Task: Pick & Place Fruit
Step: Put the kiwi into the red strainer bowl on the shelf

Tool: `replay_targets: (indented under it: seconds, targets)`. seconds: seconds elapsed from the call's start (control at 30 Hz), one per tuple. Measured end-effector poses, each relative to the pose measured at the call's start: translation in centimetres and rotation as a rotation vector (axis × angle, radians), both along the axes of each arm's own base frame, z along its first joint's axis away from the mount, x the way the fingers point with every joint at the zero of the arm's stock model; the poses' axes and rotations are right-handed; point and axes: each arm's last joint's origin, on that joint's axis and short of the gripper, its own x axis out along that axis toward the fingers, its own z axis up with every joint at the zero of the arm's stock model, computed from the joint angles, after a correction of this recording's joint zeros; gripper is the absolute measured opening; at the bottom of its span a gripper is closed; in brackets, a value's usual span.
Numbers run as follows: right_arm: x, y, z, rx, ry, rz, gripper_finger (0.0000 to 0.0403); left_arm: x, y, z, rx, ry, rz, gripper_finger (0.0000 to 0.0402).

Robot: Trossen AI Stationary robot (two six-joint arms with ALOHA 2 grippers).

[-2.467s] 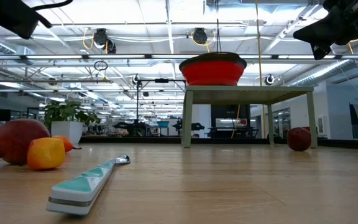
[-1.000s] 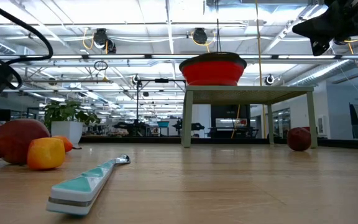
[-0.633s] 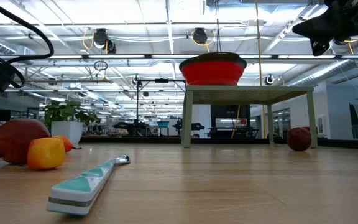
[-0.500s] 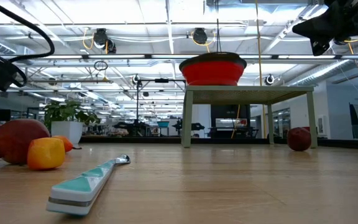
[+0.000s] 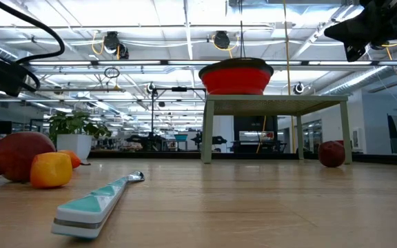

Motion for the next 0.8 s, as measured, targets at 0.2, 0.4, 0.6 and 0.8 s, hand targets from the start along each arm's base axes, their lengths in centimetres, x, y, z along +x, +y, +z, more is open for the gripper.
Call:
replay_targets:
  seconds: [0.2,0.4,0.6,0.8]
  targets:
    - [0.0,0.0,0.0,0.000,0.000,0.000,0.0000,0.1,0.1,0.0,0.037,-0.028,0.013,0.0308]
    - [0.0,0.0,0.0,0.000,0.000,0.000,0.0000,0.3,-0.1,-0.6,0.052,-0.002,0.014,0.0308]
    - [0.0,0.0,0.0,0.000,0.000,0.000,0.0000,0.8,-0.5,-1.7,0.057,0.050,0.049,0.0308]
    - [0.0,0.0,0.0,0.000,0.000,0.000,0.0000,1.2,-0.9,-1.9,0.036,0.024,0.057,0.0285]
